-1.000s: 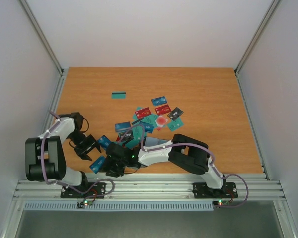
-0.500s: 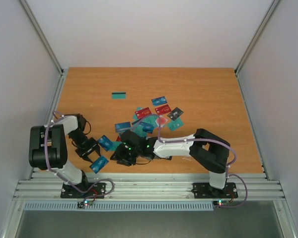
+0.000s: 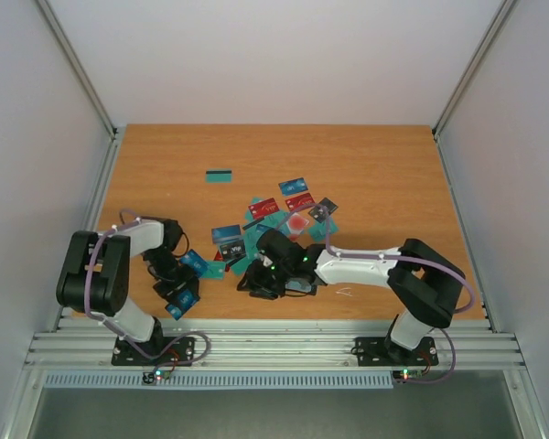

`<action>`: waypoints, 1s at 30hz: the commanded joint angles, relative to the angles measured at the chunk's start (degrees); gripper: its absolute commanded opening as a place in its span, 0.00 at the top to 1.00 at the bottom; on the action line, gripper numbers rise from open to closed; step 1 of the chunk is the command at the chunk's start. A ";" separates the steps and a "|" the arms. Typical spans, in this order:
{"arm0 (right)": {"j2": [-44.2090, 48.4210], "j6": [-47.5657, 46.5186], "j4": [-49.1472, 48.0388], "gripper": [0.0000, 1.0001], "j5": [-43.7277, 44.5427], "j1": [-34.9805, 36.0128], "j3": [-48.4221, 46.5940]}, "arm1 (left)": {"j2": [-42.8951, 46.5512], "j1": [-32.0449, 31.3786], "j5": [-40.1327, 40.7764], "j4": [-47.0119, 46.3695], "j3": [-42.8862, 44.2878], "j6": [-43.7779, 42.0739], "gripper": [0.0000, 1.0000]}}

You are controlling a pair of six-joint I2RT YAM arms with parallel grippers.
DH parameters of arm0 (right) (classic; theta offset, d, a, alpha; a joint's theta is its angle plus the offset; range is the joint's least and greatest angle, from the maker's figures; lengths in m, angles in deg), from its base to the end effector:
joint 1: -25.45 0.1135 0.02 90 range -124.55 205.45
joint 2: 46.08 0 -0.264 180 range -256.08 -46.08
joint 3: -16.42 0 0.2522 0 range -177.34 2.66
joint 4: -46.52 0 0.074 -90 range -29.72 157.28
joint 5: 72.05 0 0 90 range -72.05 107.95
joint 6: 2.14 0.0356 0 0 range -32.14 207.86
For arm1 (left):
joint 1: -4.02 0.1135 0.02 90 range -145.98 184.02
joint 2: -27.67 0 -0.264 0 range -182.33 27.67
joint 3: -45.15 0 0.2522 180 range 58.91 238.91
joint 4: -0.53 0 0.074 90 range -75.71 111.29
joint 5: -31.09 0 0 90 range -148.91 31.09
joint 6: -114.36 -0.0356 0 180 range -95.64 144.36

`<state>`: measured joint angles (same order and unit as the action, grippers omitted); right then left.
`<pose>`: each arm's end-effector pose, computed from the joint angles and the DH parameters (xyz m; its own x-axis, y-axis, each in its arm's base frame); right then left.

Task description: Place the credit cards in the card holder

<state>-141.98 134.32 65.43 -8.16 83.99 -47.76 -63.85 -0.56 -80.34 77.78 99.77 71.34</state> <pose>0.1583 0.2887 0.1616 -0.9388 -0.2872 -0.1903 -0.3355 0.6368 0.6942 0.1832 -0.0277 0.1282 -0.5660 -0.6374 0.5229 -0.7159 0.6945 0.0717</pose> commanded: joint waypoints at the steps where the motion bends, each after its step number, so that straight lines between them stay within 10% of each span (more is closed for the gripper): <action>1: 3.72 -9.43 9.55 0.57 -2.30 -1.27 -1.73 | 0.25 -6.14 1.30 -8.94 -0.82 8.70 0.53; 10: 10.00 -18.97 20.77 0.56 -4.52 -1.57 -4.08 | 20.95 -4.84 20.27 4.20 3.23 15.15 0.46; 18: 20.30 -22.85 29.62 0.54 -4.23 -2.05 -1.40 | 32.97 1.54 20.62 2.81 -8.84 28.57 0.46; 30: 34.33 -26.47 40.78 0.53 -3.47 -9.09 3.02 | 26.34 3.34 17.04 -6.25 -15.23 31.45 0.53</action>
<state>-111.23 110.43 100.71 -11.83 76.78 -45.72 -33.71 2.56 -61.98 75.99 85.93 101.07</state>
